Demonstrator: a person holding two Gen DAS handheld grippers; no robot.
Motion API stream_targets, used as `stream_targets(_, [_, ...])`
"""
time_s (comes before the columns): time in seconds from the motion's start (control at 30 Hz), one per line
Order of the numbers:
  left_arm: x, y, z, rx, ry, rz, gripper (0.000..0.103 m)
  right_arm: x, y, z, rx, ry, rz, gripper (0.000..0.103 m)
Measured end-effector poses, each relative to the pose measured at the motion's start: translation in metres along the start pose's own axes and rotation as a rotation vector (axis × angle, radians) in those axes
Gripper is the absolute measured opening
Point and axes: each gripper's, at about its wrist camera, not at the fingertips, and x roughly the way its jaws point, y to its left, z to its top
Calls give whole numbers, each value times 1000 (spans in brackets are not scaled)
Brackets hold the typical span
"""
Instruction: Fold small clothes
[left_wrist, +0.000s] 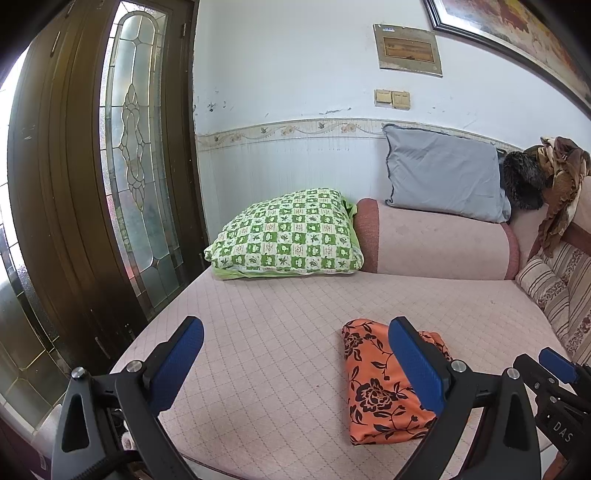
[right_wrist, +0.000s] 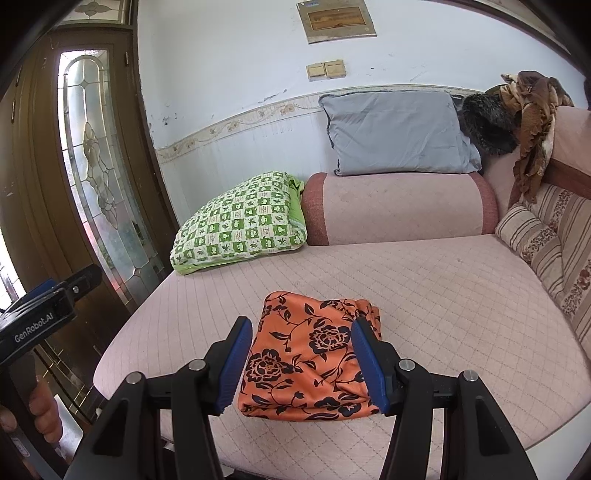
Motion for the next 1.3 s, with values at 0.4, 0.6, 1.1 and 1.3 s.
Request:
stream_targets(0.4, [-3,-2,-1,13,-1,-14,100,2,3,-1,-4,10,6,60])
stream_targets(0.6, [-3,-2,-1,18,-1,-26,100,3,4,-2,-10,10,8,60])
stream_targets(1.1, [-7,-4,-2,27,-10,-69,100,-3,3,2,16,-8,-35,60])
stream_targets(1.3, [-8,-3,-3,24,-12,-75,100,-6,6,2,14,-13,-36,60])
